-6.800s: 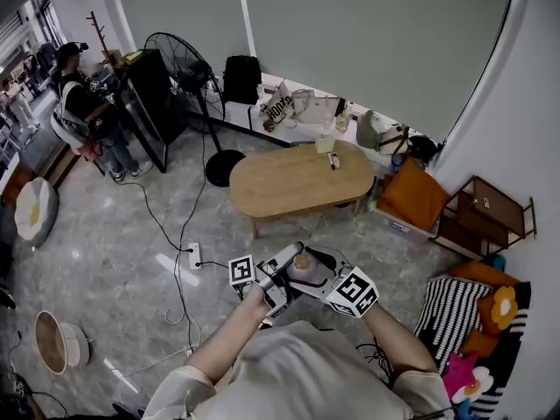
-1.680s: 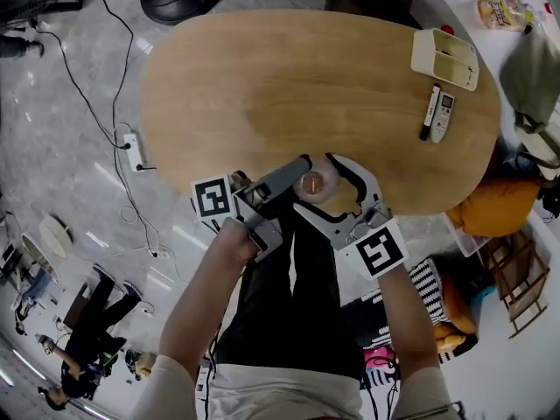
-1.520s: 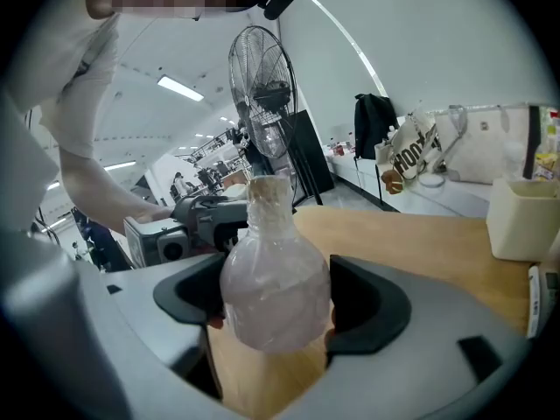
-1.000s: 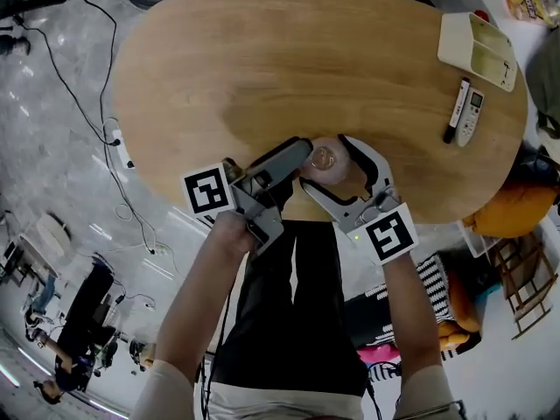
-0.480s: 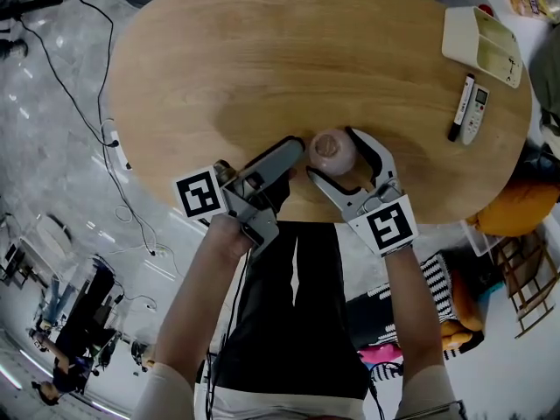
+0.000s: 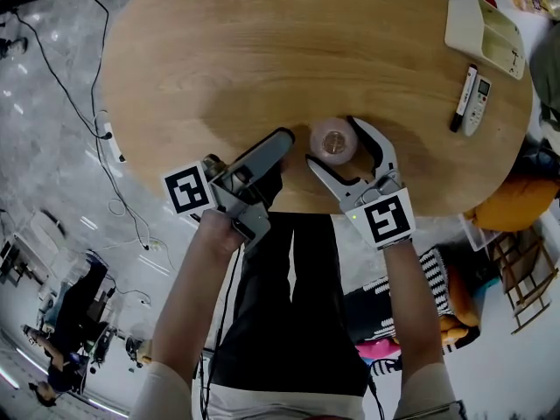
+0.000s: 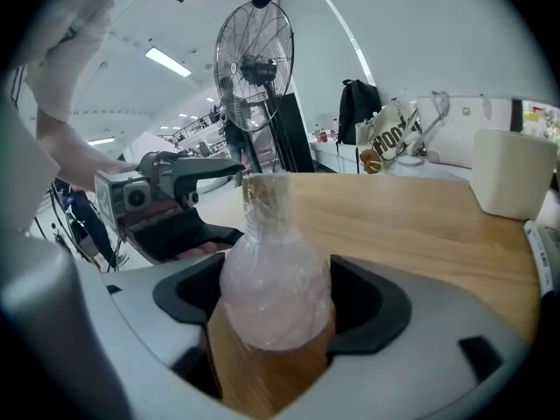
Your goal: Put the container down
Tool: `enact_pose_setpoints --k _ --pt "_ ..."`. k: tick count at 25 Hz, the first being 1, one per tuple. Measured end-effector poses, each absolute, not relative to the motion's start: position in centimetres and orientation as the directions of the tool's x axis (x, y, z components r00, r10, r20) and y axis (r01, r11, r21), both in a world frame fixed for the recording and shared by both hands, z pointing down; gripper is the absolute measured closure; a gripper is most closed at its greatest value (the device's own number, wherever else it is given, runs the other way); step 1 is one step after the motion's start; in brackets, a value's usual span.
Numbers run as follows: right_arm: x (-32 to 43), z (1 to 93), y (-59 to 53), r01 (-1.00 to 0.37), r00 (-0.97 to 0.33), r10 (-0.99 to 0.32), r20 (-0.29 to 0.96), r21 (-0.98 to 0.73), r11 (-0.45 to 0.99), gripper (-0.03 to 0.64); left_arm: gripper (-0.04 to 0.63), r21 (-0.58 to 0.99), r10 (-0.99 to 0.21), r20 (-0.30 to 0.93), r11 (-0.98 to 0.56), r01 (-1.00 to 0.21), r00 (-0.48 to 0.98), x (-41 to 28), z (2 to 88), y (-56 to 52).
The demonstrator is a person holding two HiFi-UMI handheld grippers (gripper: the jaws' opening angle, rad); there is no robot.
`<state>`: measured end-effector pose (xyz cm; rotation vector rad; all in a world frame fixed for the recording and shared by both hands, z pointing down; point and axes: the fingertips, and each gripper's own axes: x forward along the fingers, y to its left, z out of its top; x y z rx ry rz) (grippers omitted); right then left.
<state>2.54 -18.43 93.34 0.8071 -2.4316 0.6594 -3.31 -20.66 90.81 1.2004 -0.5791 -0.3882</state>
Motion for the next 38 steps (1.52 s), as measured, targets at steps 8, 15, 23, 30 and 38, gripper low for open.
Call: enact_pose_setpoints --k 8,15,23,30,38 --pt "2.9 94.1 -17.6 -0.676 -0.661 -0.430 0.615 -0.238 0.698 0.242 0.255 0.946 -0.587 0.204 0.324 -0.004 0.783 -3.9 90.8 -19.1" --pt "3.1 94.9 -17.0 -0.665 -0.625 -0.434 0.649 -0.152 0.731 0.242 0.255 0.947 -0.624 0.197 0.319 0.017 0.757 -5.0 91.1 -18.0" --pt "2.8 93.9 -16.9 -0.650 -0.611 -0.418 0.672 -0.125 0.749 0.201 0.255 0.954 -0.650 0.188 0.299 0.020 0.736 -5.9 88.8 -16.7" --pt "3.0 85.5 -16.6 -0.633 -0.639 -0.421 0.643 -0.128 0.764 0.201 0.255 0.966 -0.672 0.164 0.259 0.022 0.722 -5.7 82.1 -16.1" --pt "5.8 67.9 -13.4 -0.653 -0.680 -0.436 0.589 -0.217 0.726 0.247 0.266 0.992 -0.691 0.098 0.127 -0.013 0.716 -4.1 65.6 -14.0"
